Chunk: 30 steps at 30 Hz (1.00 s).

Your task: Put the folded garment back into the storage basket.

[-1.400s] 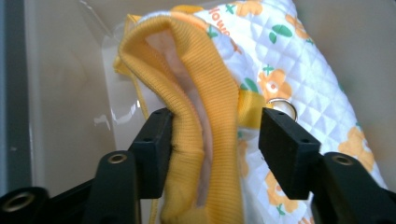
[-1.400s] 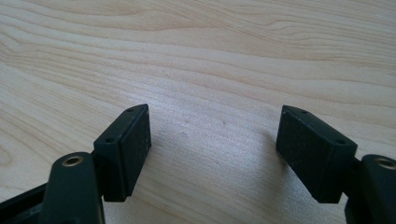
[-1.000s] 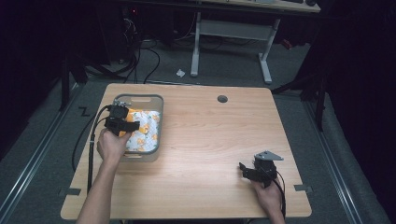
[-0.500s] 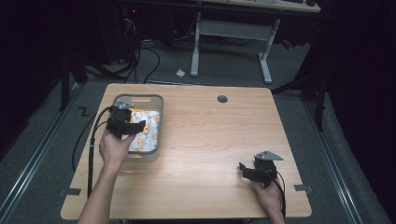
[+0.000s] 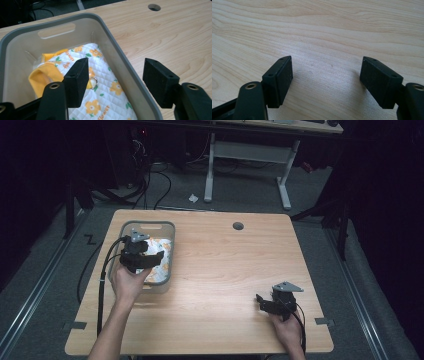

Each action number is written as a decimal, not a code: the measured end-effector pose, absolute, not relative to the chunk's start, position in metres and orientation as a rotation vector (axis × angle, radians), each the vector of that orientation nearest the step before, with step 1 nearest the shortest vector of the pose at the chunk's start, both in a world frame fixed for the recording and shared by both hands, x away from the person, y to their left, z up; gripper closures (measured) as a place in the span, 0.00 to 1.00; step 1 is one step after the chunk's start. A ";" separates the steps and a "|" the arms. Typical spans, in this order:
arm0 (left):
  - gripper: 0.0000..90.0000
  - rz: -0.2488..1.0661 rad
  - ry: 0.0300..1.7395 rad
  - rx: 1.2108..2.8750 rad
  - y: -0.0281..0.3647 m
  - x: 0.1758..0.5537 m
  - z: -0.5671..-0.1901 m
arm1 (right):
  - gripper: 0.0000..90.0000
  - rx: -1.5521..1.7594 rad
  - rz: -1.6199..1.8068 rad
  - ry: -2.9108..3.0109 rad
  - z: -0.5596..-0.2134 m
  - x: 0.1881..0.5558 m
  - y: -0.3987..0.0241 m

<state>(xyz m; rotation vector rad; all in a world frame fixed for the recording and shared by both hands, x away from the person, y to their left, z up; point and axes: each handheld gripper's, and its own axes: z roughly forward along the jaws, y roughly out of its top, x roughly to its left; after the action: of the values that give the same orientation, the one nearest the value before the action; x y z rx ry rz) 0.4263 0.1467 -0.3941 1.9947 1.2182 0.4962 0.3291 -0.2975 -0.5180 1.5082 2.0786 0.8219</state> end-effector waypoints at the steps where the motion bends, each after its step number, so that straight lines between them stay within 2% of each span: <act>1: 0.42 0.496 1.212 1.994 0.146 0.425 -0.394 | 0.30 1.508 0.822 2.079 -0.518 0.329 -0.298; 30: 0.42 0.458 1.126 1.962 0.128 0.390 -0.396 | 0.30 1.509 0.822 2.078 -0.518 0.329 -0.297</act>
<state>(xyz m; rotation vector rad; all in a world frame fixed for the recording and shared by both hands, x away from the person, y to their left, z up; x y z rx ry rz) 0.3902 0.1281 -0.3958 1.9621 1.1263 0.4578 0.3292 -0.2975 -0.5180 1.5086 2.0783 0.8219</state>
